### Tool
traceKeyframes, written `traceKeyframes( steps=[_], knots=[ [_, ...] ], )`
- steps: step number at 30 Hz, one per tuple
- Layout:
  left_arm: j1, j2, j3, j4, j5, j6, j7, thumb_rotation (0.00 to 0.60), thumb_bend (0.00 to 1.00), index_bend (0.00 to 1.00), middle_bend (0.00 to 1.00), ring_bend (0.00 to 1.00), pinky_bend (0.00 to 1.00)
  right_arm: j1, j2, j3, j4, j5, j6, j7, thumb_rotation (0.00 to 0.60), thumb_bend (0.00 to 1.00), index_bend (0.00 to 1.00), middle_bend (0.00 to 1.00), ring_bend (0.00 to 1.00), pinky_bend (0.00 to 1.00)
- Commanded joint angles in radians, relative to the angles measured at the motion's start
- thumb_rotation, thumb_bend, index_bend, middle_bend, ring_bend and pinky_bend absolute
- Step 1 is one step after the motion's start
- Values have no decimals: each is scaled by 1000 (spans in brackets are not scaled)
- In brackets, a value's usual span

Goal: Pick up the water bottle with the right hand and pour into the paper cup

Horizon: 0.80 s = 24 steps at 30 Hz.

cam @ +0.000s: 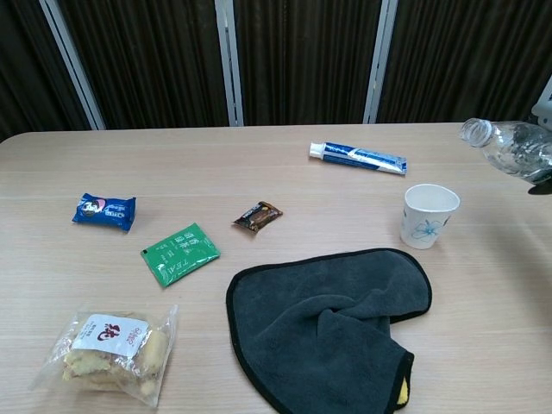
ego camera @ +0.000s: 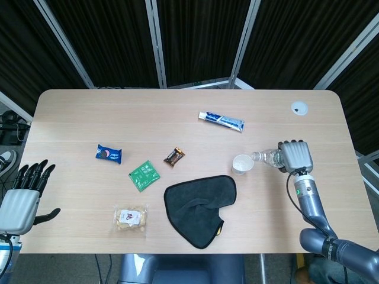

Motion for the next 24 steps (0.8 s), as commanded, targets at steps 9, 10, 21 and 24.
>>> traceKeyframes(
  steps=[9,10,21,24],
  knots=[
    [2,3,8,-5,15,2,-4,600,0,0,0,0,0,-128,116,13,-127,-217,-34,701,600,599,560,670,568,472],
    [3,3,11,-6,18,1,-3,600,0,0,0,0,0,-139,122,8,-125,-252,-36,792,600,598,560,670,568,472],
    [5,0,20,-11,28,-4,5,600,0,0,0,0,0,-179,110,-104,-19,-552,39,1339,600,626,557,670,564,471],
    [4,-1,21,-13,27,-7,7,600,0,0,0,0,0,-179,80,-131,20,-606,74,1382,600,626,559,670,564,472]
  ],
)
